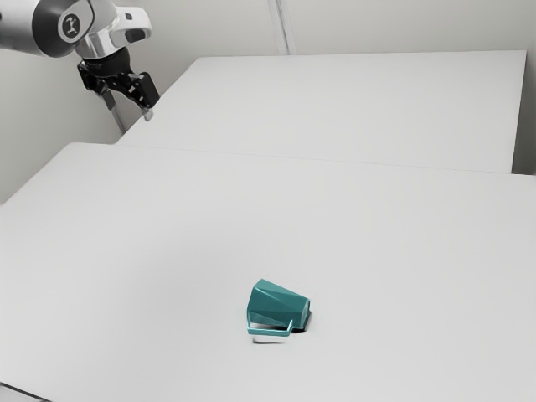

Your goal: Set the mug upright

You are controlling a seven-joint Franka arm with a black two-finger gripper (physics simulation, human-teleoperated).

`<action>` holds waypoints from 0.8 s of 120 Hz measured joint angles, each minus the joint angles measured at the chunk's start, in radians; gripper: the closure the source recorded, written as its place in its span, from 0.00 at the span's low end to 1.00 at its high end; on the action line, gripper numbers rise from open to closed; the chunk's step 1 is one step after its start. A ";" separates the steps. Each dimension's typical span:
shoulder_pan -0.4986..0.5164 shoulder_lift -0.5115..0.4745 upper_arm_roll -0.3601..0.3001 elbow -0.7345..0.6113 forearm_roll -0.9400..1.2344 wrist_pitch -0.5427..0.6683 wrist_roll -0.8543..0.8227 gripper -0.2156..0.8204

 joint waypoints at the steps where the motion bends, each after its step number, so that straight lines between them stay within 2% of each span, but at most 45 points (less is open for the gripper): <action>1: 0.000 0.000 0.000 0.000 0.000 0.000 0.001 0.21; 49: 0.005 0.013 0.003 -0.046 -0.018 0.018 0.019 0.21; 65: 0.008 0.037 0.008 -0.119 -0.146 0.038 0.020 0.21; 77: -0.018 0.050 0.051 -0.223 -0.301 0.047 0.012 0.21; 96: 0.004 0.123 0.068 -0.295 -0.444 0.054 -0.003 0.21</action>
